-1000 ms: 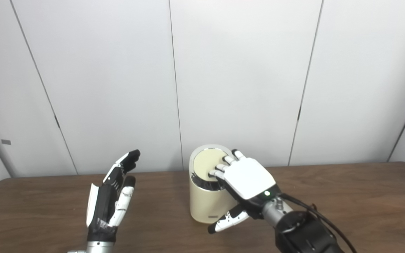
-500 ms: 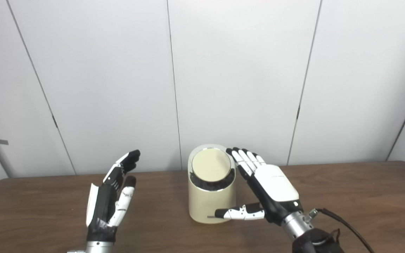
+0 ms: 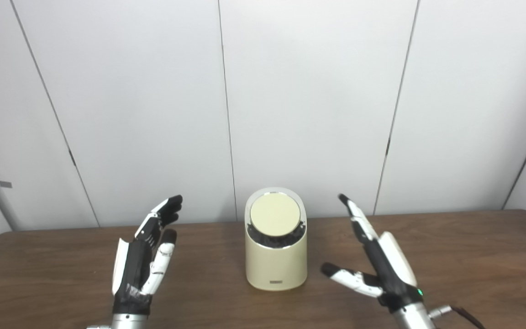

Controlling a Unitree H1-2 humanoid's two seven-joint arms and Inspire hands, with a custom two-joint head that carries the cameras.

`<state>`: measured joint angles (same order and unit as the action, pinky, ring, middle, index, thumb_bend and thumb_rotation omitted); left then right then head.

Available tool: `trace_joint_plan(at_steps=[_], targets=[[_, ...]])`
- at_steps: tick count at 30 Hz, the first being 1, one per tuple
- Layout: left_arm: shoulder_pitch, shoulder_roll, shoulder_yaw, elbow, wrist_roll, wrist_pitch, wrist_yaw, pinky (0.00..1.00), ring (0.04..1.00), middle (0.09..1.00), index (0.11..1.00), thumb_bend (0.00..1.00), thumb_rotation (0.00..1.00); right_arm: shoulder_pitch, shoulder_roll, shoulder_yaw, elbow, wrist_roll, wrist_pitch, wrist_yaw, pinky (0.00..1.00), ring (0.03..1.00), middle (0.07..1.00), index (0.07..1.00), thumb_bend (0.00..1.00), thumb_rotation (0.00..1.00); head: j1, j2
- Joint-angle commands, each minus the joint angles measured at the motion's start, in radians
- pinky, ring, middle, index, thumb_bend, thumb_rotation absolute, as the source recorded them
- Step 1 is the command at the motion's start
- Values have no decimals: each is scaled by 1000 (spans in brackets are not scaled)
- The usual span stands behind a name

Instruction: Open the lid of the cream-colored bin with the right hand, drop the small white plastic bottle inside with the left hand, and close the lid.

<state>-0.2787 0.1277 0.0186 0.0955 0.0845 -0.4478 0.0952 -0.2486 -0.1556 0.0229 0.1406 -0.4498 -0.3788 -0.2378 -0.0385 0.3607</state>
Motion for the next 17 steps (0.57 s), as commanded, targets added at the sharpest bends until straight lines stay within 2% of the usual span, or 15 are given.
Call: trace_joint_plan(at_steps=[1,2,3,4,5,7,9,11,13,17], targets=[[-17,9,9,-24,-26,-22,-6,842,854,863,845,394,830,-30,-6,0,10,22,-88,-106,906,961,974,954,414,944,0,-1],[-14,10,8,-22,-32,-21,-10,842,854,864,846,380,827,-29,-16,11,25,26,-91,-141,894,953,967,944,387,949,8,-14],[-7,11,5,-19,-29,-21,-13,829,856,868,853,322,807,-25,-20,13,30,39,-91,-150,826,905,920,897,284,819,14,-24],[-3,12,4,-16,-27,-22,-15,819,857,867,851,283,784,-22,-23,18,33,48,-91,-158,775,866,883,861,250,701,15,-27],[5,10,1,-11,-24,-22,-20,813,858,867,850,264,771,-17,-16,6,31,51,-88,-154,749,847,865,843,233,635,17,-32],[13,3,-2,-2,-19,-22,-23,790,846,858,839,236,687,-13,-5,-8,20,72,-83,-139,672,783,806,789,235,507,17,-35],[17,-5,-2,3,-16,-22,-21,777,836,853,832,227,647,-19,0,-15,13,92,-81,-127,651,761,784,773,240,428,20,-35],[17,-11,-1,7,-12,-22,-16,770,830,847,827,230,643,-26,1,-18,16,100,-86,-126,648,755,776,770,243,325,27,-40],[20,-16,0,11,-2,-22,-6,767,827,844,826,234,665,-28,5,-20,13,98,-89,-135,612,728,756,746,256,287,30,-45],[31,-25,3,14,21,-22,16,740,804,824,813,246,606,-31,10,-13,10,124,-90,-141,595,716,746,710,265,123,23,-46]])
